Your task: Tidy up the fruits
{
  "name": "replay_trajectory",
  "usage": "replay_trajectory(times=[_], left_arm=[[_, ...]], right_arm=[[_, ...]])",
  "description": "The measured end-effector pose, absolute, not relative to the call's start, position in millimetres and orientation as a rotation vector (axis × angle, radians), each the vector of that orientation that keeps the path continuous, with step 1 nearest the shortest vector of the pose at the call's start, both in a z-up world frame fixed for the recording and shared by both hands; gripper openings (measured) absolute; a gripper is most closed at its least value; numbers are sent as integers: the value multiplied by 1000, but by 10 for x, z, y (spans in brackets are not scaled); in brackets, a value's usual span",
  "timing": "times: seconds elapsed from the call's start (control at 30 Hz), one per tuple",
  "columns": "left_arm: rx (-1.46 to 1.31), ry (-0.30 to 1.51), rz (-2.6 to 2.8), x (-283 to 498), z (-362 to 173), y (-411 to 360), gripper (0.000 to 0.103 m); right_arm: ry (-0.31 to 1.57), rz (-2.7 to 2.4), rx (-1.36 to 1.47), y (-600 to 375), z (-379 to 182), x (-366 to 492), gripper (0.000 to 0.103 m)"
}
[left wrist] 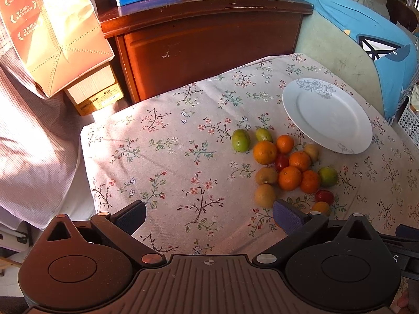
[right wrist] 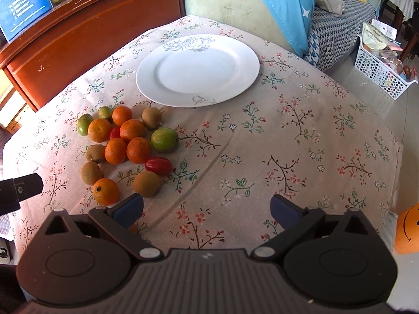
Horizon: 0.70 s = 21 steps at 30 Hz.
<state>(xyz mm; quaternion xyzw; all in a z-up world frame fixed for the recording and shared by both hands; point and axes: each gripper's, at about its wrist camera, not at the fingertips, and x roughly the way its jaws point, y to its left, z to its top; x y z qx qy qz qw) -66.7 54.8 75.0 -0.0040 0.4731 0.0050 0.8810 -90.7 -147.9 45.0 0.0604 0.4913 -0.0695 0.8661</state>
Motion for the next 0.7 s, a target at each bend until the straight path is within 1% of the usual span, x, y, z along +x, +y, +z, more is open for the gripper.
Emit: replay_trajectory(times=[0.23, 0.53, 0.7], left_arm=[[54, 982, 24, -693, 697, 491, 103], [130, 977, 18, -733, 651, 384, 103], [134, 981, 14, -735, 644, 377, 103]], right_arm=[[957, -112, -3, -1310, 527, -960, 102], [897, -120, -52, -1272, 596, -986, 102], [910, -129, -55, -1278, 581, -970, 102]])
